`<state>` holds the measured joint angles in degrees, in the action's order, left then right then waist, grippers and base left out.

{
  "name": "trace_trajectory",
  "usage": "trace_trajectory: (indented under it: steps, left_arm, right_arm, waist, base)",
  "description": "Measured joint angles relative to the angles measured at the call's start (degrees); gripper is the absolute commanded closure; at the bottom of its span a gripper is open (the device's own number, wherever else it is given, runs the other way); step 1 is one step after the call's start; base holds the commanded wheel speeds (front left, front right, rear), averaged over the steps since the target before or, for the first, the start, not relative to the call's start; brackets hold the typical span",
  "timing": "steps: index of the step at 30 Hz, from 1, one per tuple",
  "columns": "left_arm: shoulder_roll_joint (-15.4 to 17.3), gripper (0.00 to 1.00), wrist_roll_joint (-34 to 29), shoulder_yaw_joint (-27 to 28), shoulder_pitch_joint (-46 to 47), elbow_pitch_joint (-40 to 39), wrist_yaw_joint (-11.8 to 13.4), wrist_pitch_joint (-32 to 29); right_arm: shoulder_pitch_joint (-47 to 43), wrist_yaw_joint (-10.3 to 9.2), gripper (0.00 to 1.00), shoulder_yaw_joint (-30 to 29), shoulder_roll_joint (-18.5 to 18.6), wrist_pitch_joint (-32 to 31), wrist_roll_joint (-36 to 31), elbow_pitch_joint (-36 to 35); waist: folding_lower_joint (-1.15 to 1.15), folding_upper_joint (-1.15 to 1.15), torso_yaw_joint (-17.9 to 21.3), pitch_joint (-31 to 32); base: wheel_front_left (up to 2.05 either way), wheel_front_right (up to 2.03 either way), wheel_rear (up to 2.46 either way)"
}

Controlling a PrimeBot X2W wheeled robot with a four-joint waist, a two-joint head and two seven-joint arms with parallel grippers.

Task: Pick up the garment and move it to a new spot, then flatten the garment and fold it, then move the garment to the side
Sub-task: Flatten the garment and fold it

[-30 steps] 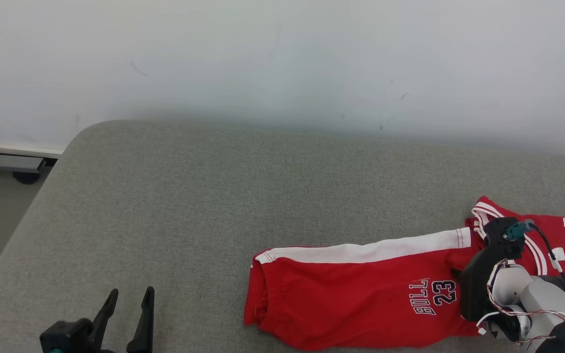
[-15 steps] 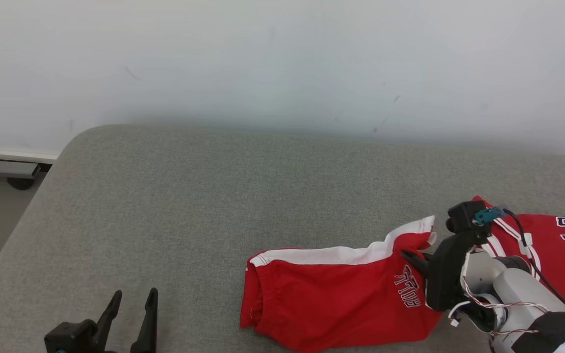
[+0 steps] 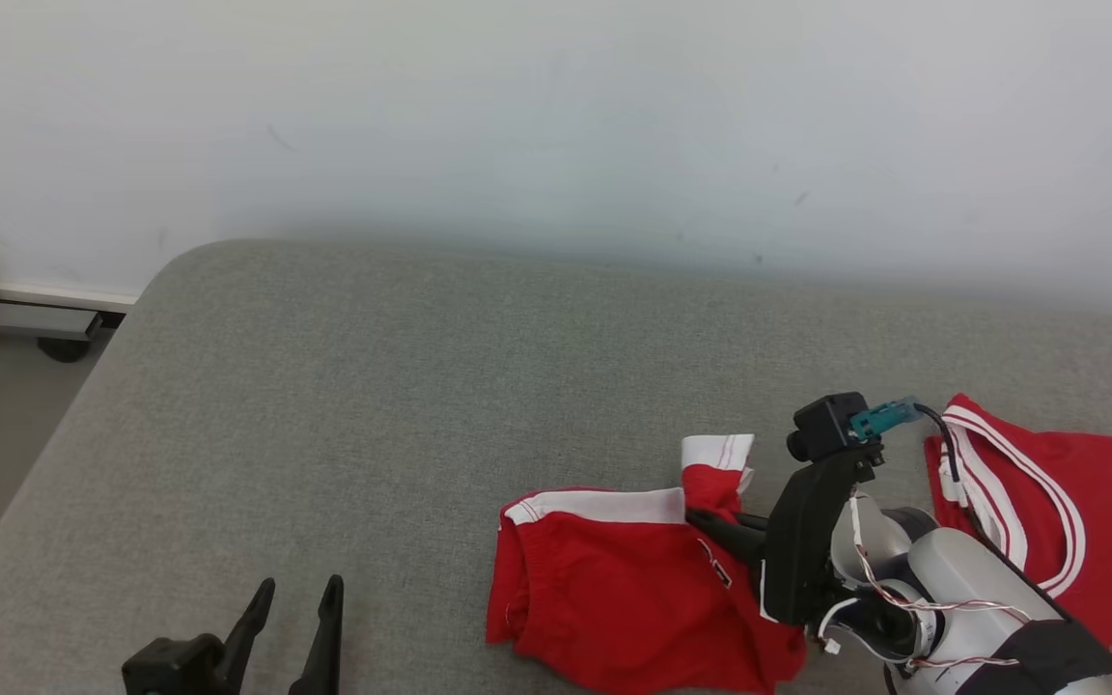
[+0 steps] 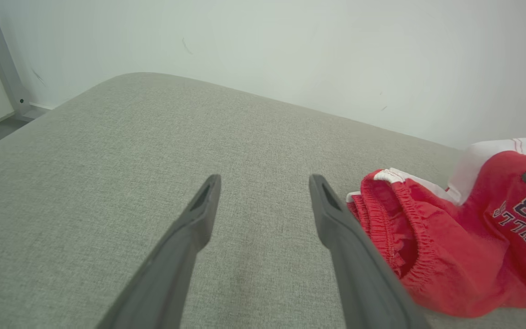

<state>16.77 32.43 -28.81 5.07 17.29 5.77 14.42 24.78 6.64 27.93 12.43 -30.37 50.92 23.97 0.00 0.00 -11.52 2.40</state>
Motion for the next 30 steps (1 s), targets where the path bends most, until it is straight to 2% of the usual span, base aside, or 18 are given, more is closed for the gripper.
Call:
trace_trajectory:
  steps: [14, 18, 27, 30]
  left_arm:
    - [-1.6, 0.0, -0.2, -1.0, 1.4, 1.4, -0.9, 0.0]
    - [-2.3, 0.0, -0.4, -1.4, 1.5, 1.9, -1.3, 0.0]
    - [-3.4, 0.0, -0.7, -1.8, 2.7, 2.7, -1.9, 0.0]
    - [-3.4, 0.0, -0.7, -1.6, 2.8, 3.1, -2.3, 0.0]
  right_arm:
    - [0.5, -0.18, 1.0, 1.2, -3.0, -4.0, 2.3, -3.5]
    - [0.6, -1.45, 1.0, 1.2, -3.7, -4.0, 2.3, -3.5]
    - [1.7, -5.78, 1.0, 1.7, -5.0, -4.5, 0.8, 0.6]
    - [2.0, -6.41, 1.0, 2.1, -5.4, -4.8, 0.4, 2.1]
  waist:
    - [0.0, 0.0, -3.3, -0.5]
    - [0.0, 0.0, -4.2, -0.8]
    - [0.0, 0.0, -6.7, -1.4]
    - [0.0, 0.0, -7.2, -1.6]
  base:
    - [0.0, 0.0, 0.0]
    - [0.0, 0.0, 0.0]
    - [0.0, 0.0, 0.0]
    - [0.0, 0.0, 0.0]
